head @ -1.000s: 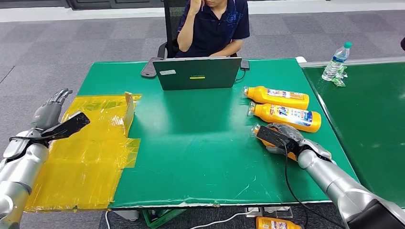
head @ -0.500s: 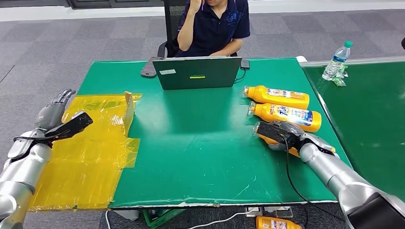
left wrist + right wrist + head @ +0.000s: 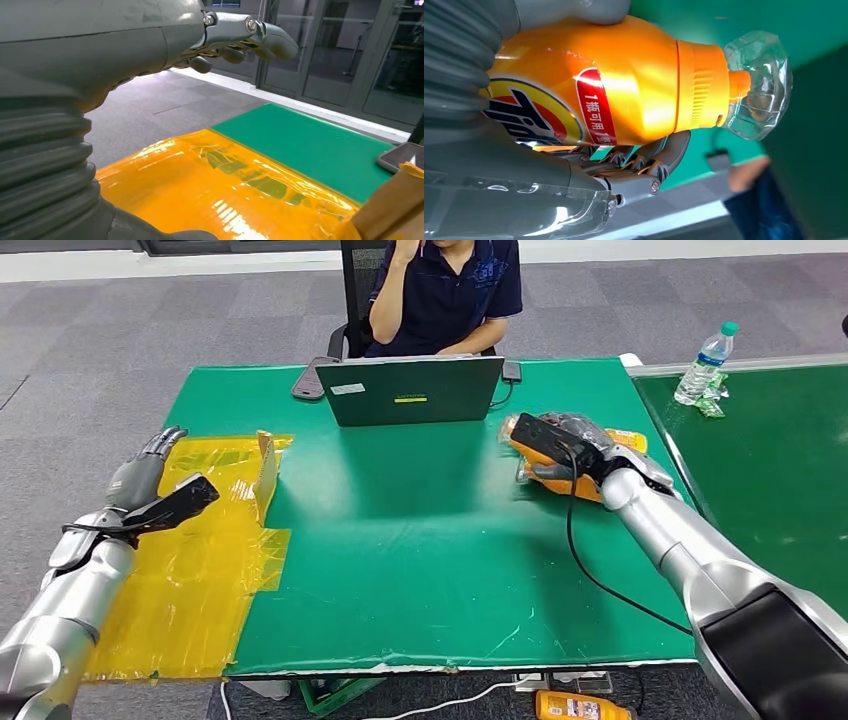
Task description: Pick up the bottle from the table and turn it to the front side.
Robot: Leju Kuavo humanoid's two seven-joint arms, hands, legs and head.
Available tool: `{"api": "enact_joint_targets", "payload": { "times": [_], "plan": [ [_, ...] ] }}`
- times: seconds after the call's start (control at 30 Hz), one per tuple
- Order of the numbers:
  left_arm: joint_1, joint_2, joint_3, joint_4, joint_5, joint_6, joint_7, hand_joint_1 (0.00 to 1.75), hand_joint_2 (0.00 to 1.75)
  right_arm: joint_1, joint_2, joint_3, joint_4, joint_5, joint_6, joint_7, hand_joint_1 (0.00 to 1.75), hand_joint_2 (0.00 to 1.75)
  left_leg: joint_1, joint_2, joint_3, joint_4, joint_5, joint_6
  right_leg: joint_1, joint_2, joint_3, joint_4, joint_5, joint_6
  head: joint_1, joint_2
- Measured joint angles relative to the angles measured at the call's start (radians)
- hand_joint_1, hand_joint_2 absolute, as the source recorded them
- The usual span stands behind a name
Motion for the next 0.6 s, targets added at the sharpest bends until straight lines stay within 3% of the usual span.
{"api": "enact_joint_targets", "payload": {
  "times": [0.6],
  "plan": [
    [-0.001, -0.038, -0.008, 0.002, 0.007, -0.006, -0.022, 0.00, 1.75, -0.021, 0.050, -0.047, 0.009, -0.028, -0.034, -0.032, 1.75, 1.75, -0.001, -0.001, -0.001, 0.000, 0.001, -0.001, 0.000, -0.001, 0.000, 0.000, 0.000, 0.000, 0.000, 0.000]
  ]
}}
